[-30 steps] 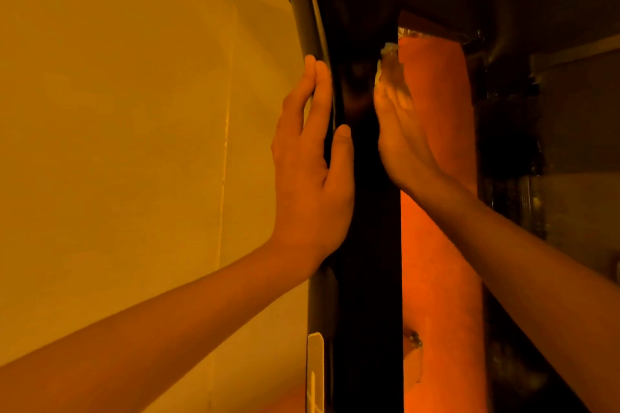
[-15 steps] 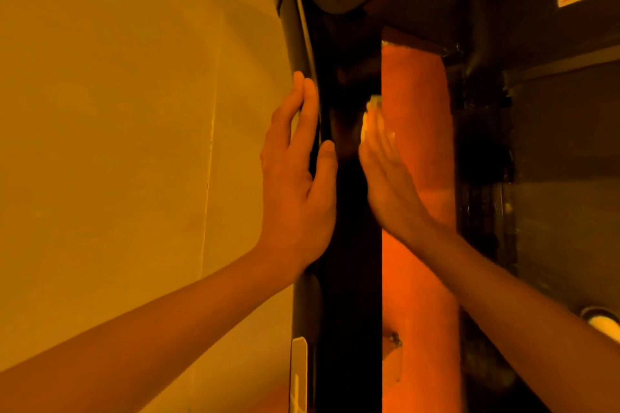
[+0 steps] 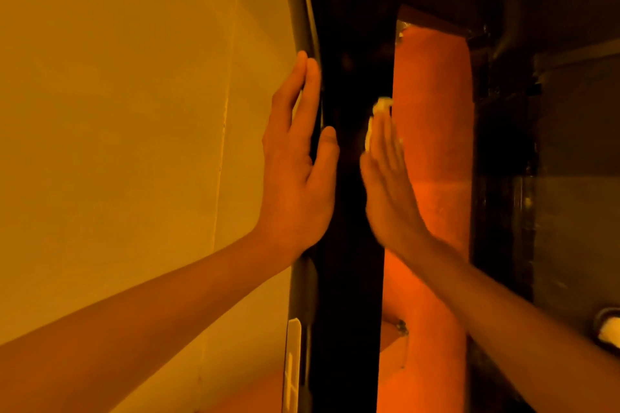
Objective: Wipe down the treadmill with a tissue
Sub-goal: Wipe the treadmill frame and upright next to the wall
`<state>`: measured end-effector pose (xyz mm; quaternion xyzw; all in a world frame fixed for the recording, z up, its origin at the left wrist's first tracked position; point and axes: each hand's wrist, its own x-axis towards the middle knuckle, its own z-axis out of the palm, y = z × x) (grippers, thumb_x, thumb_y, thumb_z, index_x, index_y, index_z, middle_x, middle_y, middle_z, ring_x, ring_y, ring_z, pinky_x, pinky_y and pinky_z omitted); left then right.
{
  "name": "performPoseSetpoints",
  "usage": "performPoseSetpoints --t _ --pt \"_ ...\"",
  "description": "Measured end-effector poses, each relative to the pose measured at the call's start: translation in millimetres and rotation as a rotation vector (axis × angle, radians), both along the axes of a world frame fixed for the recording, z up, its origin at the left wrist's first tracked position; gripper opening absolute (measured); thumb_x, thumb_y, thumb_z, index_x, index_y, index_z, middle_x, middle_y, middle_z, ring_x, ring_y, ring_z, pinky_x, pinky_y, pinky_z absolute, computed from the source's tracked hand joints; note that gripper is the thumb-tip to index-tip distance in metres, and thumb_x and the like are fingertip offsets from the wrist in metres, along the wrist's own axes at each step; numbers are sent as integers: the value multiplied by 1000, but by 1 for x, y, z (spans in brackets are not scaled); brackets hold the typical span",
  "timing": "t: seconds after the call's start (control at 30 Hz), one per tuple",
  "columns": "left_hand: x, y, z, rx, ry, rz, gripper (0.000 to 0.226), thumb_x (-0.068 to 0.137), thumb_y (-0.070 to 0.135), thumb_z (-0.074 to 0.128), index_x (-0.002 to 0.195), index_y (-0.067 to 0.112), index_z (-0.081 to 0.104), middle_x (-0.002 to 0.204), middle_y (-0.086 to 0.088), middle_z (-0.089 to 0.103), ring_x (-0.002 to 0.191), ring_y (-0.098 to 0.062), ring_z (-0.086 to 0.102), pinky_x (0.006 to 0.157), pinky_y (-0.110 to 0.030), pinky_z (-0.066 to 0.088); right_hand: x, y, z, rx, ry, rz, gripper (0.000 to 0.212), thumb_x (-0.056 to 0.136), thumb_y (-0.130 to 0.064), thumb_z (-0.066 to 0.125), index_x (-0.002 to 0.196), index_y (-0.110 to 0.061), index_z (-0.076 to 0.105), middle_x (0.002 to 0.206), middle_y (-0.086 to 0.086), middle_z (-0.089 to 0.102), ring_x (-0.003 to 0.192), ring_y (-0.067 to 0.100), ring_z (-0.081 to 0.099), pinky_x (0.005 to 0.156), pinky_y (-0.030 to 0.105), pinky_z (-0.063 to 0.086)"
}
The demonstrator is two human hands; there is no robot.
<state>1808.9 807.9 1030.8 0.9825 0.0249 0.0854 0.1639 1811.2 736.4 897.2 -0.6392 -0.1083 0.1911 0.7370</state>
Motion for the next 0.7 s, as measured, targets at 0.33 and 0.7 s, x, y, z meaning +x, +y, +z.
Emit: performPoseSetpoints --t 0.33,0.7 --pt "0 0 0 11 0 -4 54 106 8 43 157 -7 31 165 -22 28 155 -28 26 126 -33 22 -57 -8 -6 53 -8 -8 75 100 -73 2 161 -30 -3 172 -11 -9 158 5 -12 130 45 -7" --pt "-91 -15 8 62 149 -62 68 104 42 43 161 7 26 171 -7 21 159 -21 15 123 -61 22 -45 -11 -14 -33 -76 4 79 101 -69 0 165 -22 0 172 -11 -8 157 2 -11 129 47 -4"
